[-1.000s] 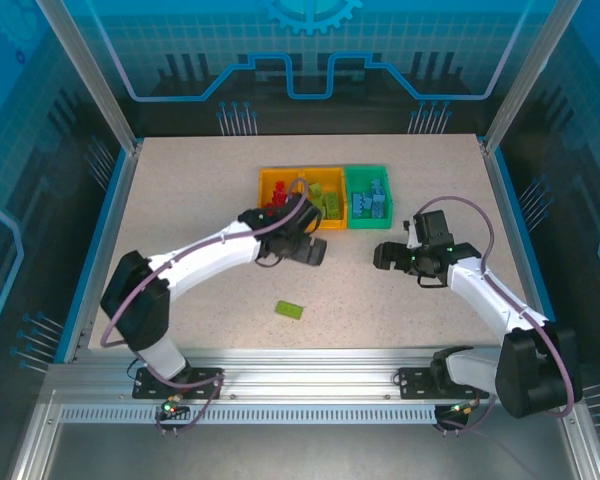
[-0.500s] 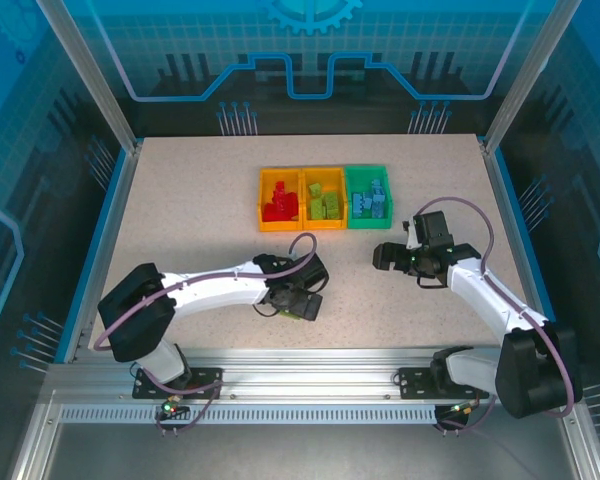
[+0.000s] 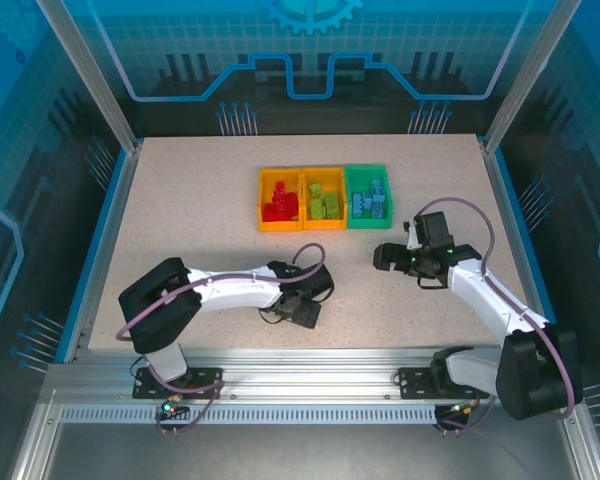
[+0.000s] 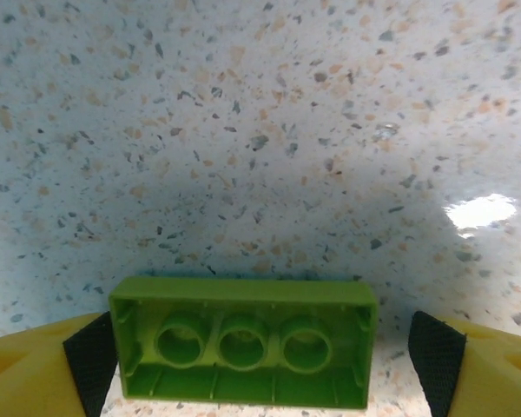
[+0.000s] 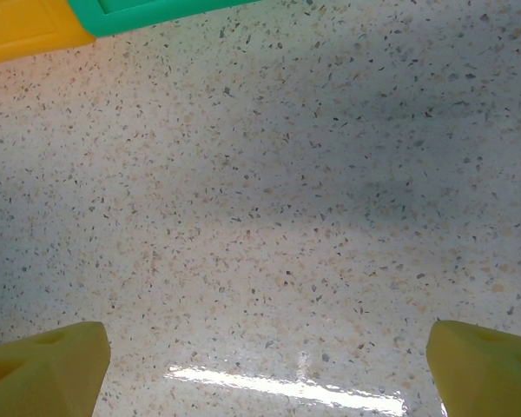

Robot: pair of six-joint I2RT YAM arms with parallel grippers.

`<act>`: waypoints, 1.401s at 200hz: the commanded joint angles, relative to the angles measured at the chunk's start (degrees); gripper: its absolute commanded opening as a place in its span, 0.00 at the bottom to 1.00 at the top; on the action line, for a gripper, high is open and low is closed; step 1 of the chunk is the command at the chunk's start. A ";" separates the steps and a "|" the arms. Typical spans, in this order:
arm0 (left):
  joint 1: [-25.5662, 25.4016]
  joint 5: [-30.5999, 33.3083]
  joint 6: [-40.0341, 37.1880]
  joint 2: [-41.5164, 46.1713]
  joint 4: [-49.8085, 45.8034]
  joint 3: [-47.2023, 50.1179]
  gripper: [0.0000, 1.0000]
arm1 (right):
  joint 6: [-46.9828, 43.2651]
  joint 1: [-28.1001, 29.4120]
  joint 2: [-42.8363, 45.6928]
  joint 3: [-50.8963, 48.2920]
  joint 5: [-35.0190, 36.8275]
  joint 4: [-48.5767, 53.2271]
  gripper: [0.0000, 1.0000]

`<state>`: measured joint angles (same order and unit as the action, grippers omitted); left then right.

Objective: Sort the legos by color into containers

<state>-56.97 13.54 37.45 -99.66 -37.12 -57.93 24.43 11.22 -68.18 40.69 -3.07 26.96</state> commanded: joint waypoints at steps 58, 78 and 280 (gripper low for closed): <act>0.00 1.47 1.28 -1.95 0.06 -1.25 0.61 | -0.44 -0.62 1.03 -0.17 1.05 0.83 0.96; 1.74 2.25 -1.07 -2.23 -0.57 -5.07 0.61 | -0.45 -0.65 1.03 -0.13 1.05 0.81 0.96; 25.57 -6.94 -18.30 -34.41 -2.26 -65.87 0.97 | 0.52 -1.55 0.86 -0.21 2.02 0.46 0.96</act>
<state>-31.79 9.69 18.39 -134.76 -40.97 -123.52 24.45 10.70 -68.12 40.69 -1.50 26.98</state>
